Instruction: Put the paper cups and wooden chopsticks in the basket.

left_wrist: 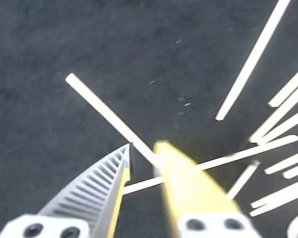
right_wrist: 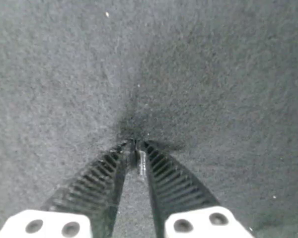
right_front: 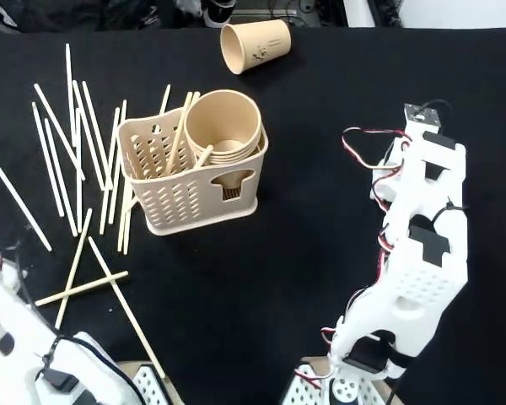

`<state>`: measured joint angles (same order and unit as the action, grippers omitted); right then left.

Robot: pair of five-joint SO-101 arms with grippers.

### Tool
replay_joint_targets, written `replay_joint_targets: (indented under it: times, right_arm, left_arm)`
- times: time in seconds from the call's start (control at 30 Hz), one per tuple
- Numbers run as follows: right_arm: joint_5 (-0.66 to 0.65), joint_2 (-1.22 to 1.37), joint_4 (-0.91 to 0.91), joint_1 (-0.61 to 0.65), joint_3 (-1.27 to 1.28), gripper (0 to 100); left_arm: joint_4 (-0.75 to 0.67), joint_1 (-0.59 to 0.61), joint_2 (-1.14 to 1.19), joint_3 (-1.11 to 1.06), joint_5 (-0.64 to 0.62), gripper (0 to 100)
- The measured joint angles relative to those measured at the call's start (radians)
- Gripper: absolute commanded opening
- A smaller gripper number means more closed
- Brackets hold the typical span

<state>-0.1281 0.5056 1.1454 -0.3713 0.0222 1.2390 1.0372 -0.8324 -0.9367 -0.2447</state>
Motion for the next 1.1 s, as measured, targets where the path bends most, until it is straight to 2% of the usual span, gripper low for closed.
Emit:
replay_joint_targets:
  times: [0.13, 0.33, 0.43, 0.63, 0.8, 0.97, 1.1]
  right_arm:
    - [0.0, 0.0, 0.0, 0.0, 0.0, 1.1]
    - [0.0, 0.0, 0.0, 0.0, 0.0, 1.1]
    - [0.0, 0.0, 0.0, 0.0, 0.0, 1.1]
    - [0.0, 0.0, 0.0, 0.0, 0.0, 1.1]
    - [0.0, 0.0, 0.0, 0.0, 0.0, 1.1]
    - [0.0, 0.0, 0.0, 0.0, 0.0, 1.1]
    - [0.0, 0.0, 0.0, 0.0, 0.0, 1.1]
  left_arm:
    - [-0.051, 0.049, -0.005, -0.063, 0.002, 28]
    - [-0.29, 0.06, 0.089, -0.193, 0.002, 26]
    - [-0.356, 0.058, 0.203, -0.192, 0.003, 26]
    - [-0.381, 0.058, 0.511, -0.066, 0.018, 18]
    - [-0.39, 0.051, 0.706, 0.044, 0.023, 2]
    - [-0.391, 0.049, 0.747, 0.098, 0.026, 3]
    - [-0.381, 0.049, 0.666, 0.098, 0.026, 3]
